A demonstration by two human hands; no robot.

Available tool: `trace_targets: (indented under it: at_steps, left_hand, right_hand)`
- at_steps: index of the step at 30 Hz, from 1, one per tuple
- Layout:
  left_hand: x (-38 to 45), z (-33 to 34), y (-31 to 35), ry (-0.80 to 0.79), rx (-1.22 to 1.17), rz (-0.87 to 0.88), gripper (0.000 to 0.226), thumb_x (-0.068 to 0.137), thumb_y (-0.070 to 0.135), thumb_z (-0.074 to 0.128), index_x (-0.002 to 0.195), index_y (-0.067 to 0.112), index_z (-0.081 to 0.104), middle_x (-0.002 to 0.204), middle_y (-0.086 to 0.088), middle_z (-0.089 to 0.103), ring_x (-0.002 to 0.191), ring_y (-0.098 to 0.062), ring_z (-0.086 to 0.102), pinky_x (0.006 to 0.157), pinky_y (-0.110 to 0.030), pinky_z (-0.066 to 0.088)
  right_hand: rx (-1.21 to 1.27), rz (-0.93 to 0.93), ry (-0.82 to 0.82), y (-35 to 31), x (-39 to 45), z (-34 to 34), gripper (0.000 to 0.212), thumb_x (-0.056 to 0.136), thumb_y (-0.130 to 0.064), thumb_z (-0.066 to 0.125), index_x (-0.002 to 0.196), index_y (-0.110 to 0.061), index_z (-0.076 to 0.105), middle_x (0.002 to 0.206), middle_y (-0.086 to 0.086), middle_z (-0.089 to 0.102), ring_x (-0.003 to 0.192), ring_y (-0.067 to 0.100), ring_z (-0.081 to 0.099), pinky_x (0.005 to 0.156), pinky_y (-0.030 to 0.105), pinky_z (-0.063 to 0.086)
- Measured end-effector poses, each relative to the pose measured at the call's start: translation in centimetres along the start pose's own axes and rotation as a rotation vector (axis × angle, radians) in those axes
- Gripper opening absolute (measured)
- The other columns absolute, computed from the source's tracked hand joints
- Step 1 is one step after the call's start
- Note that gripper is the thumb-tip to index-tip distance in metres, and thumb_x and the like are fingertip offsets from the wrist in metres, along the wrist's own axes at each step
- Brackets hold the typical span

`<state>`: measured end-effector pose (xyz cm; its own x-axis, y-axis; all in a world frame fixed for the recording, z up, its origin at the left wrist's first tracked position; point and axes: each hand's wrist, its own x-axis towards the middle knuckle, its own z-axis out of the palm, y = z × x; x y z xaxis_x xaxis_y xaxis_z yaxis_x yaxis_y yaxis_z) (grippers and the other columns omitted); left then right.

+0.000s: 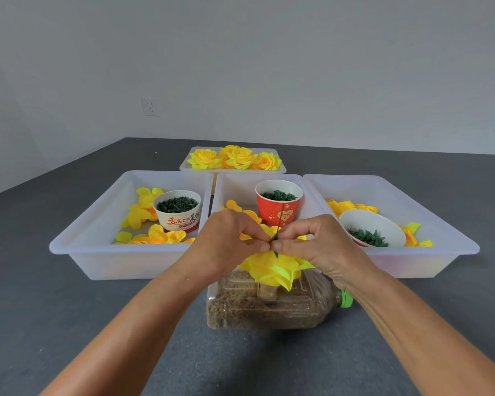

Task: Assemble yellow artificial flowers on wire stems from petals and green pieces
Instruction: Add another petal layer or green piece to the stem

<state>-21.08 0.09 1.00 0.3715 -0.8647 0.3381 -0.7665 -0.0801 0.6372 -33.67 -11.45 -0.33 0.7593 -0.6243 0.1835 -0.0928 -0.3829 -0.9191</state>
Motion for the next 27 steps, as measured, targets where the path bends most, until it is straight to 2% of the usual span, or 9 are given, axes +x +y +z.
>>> trace_targets:
  at_steps: [3,7,9,12,15,18,22,25,27]
  left_hand:
    - [-0.1,0.6,-0.2,0.063,0.006,0.000,0.011,0.077,0.012,0.075,0.087,0.014,0.076,0.092,0.001,0.071,0.088,-0.013,0.063,0.082,-0.023,0.044]
    - [-0.2,1.1,-0.5,0.103,0.136,0.093,0.008,0.076,0.013,0.075,0.085,0.013,0.076,0.092,0.003,0.072,0.092,-0.016,0.061,0.090,-0.032,0.041]
    - [-0.3,1.3,-0.5,0.126,0.176,0.161,0.006,0.074,0.011,0.076,0.080,0.011,0.076,0.088,0.003,0.072,0.093,-0.019,0.060,0.093,-0.039,0.040]
    - [-0.6,1.6,-0.9,0.142,0.203,0.206,0.004,0.074,0.009,0.075,0.078,0.010,0.076,0.086,0.002,0.072,0.092,-0.023,0.060,0.093,-0.041,0.038]
    - [-0.8,1.7,-1.2,0.154,0.200,0.218,0.004,0.075,0.010,0.074,0.079,0.011,0.075,0.086,0.002,0.071,0.093,-0.023,0.059,0.094,-0.038,0.035]
    - [-0.8,1.7,-1.2,0.149,0.201,0.235,0.003,0.074,0.009,0.074,0.076,0.011,0.074,0.083,0.001,0.071,0.089,-0.024,0.060,0.093,-0.038,0.036]
    - [-0.7,1.9,-1.5,0.153,0.236,0.253,0.003,0.072,0.008,0.073,0.073,0.011,0.073,0.080,-0.001,0.071,0.083,-0.025,0.062,0.091,-0.042,0.039]
    - [-0.7,1.8,-1.3,0.147,0.313,0.283,0.004,0.072,0.008,0.073,0.072,0.012,0.074,0.078,0.001,0.071,0.083,-0.025,0.062,0.093,-0.048,0.040]
    - [-0.4,1.3,-0.9,0.096,0.347,0.269,0.005,0.078,0.013,0.071,0.079,0.016,0.076,0.084,0.004,0.072,0.092,-0.022,0.060,0.097,-0.042,0.035]
  right_hand:
    - [-0.013,-0.027,0.056,0.6,0.0,0.4,0.017,0.068,-0.018,0.080,0.058,-0.028,0.071,0.075,-0.007,0.070,0.079,0.007,0.064,0.069,0.018,0.050]
    - [-0.033,-0.164,0.110,1.8,-0.3,1.2,0.024,0.071,-0.016,0.078,0.058,-0.034,0.071,0.079,-0.016,0.069,0.082,0.003,0.063,0.079,0.030,0.050]
    - [-0.036,-0.229,0.145,2.4,-0.4,1.5,0.018,0.070,-0.024,0.076,0.061,-0.038,0.070,0.083,-0.020,0.068,0.089,0.002,0.060,0.083,0.031,0.049]
    - [0.028,-0.268,0.151,3.1,-0.5,1.9,0.004,0.068,-0.034,0.070,0.064,-0.031,0.070,0.091,-0.010,0.069,0.097,0.004,0.060,0.087,0.033,0.048]
    - [0.097,-0.277,0.126,3.7,-0.5,2.2,0.011,0.070,-0.031,0.069,0.067,-0.021,0.070,0.104,-0.007,0.069,0.110,0.005,0.056,0.095,0.035,0.045]
    - [0.094,-0.274,0.118,3.9,-0.5,2.4,0.011,0.071,-0.032,0.067,0.067,-0.022,0.070,0.108,-0.014,0.069,0.124,0.004,0.047,0.106,0.037,0.035]
    - [0.064,-0.263,0.128,4.0,-0.5,2.5,0.013,0.072,-0.035,0.066,0.066,-0.024,0.069,0.111,-0.015,0.068,0.128,0.002,0.042,0.109,0.042,0.032]
    - [0.036,-0.245,0.136,3.9,-0.4,2.4,0.010,0.077,-0.024,0.072,0.067,-0.024,0.071,0.106,-0.015,0.069,0.127,0.004,0.044,0.108,0.044,0.034]
    - [0.000,-0.211,0.149,3.5,-0.4,2.0,0.014,0.077,-0.020,0.074,0.069,-0.031,0.073,0.100,-0.019,0.068,0.124,0.005,0.047,0.106,0.045,0.036]
